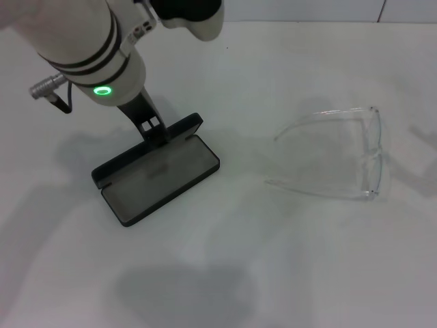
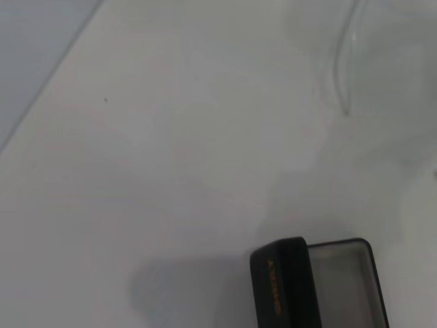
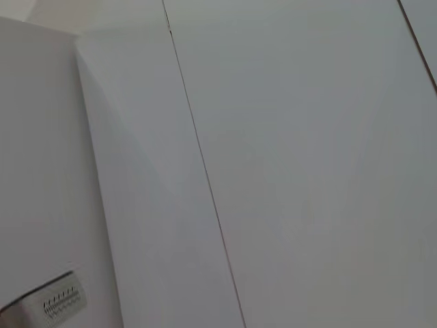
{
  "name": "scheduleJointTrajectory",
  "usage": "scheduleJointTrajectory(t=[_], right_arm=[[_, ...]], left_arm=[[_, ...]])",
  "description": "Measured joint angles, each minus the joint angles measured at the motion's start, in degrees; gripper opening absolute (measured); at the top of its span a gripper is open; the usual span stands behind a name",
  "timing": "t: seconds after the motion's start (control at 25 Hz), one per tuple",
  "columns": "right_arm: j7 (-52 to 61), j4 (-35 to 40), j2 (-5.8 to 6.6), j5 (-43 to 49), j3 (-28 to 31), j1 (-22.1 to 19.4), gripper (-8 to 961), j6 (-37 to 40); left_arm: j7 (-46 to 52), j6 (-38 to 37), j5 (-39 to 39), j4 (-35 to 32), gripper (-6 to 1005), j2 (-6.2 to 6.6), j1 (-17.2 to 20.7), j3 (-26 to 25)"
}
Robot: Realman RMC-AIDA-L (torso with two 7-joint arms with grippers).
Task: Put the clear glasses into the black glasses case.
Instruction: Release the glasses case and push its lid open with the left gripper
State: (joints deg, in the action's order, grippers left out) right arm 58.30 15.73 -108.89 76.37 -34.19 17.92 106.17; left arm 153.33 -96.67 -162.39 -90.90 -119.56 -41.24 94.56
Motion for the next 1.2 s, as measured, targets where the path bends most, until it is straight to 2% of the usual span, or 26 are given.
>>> scheduleJointTrajectory(t=[0.2, 0.56, 0.72, 1.2], right_arm=[[0.0, 0.0, 0.07, 0.0, 0.0, 0.8, 840, -0.8], [0.0, 0.0, 0.03, 0.1, 0.0, 1.1, 838, -1.6], [0.0, 0.0, 0.00, 0.0, 0.0, 1.0, 837, -1.7], [0.0, 0.0, -0.01, -0.1, 0.0, 0.8, 834, -2.0]], left_arm=[[-0.6, 1.3, 0.1, 3.6, 489, -0.04, -0.3, -1.3], [-2.3, 3.8, 0.1, 7.6, 573, -0.06, -1.0, -1.7], [-2.8, 5.9, 0.1, 12.9, 568, 0.05, -2.4, -2.0], [-4.9, 7.9, 0.1, 18.0, 554, 0.04, -3.8, -3.8]])
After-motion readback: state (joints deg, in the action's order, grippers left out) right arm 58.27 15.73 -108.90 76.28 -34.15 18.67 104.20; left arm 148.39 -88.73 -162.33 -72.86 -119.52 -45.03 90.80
